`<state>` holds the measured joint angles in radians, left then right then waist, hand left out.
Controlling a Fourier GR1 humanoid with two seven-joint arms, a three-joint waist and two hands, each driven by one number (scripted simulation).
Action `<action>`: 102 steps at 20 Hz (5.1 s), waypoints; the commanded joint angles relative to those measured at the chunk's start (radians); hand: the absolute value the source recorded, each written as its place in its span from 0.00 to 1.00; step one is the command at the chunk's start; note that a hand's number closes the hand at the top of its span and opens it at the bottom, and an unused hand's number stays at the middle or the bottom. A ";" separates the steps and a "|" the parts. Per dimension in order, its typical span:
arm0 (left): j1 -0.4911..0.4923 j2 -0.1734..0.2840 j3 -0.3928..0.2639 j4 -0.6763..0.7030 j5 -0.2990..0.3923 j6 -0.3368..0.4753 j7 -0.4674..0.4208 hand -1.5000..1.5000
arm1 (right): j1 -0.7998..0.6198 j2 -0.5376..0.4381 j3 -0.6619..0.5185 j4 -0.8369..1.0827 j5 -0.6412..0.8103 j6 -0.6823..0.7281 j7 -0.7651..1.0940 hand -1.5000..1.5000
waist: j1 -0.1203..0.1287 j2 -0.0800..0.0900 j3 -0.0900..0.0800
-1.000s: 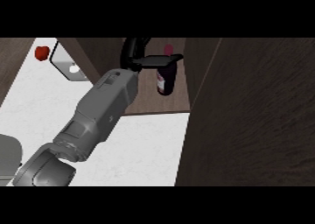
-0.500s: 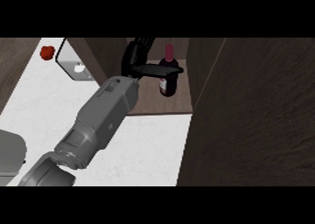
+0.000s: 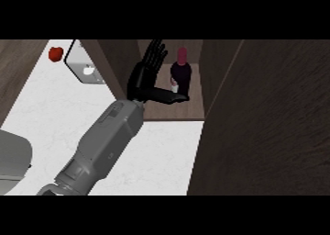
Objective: Pick up the wine, place it into the cabinet and close the cabinet
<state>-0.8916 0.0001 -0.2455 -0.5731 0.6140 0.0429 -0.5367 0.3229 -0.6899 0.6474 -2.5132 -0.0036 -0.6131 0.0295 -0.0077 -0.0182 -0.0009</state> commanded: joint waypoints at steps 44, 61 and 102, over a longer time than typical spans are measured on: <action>0.968 0.486 0.109 -0.991 0.168 -0.196 0.104 0.00 | -0.023 -0.145 0.248 -0.201 0.005 0.294 0.036 1.00 | 0.010 0.012 -0.002; 0.969 0.562 0.194 -0.920 0.220 -0.346 0.111 0.00 | -0.227 0.023 0.254 -0.103 -0.081 0.344 0.146 1.00 | 0.051 0.025 -0.006; 0.942 0.586 0.371 -0.851 0.252 -0.450 0.215 0.00 | -1.235 0.690 -0.241 1.118 -0.333 0.345 0.305 1.00 | 0.017 0.019 0.001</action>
<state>0.0605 0.5857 0.0990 -1.4031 0.8539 -0.4200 -0.3595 -0.9524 -0.0052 0.4395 -1.4513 -0.3514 -0.3115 0.3884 0.0148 0.0010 -0.0006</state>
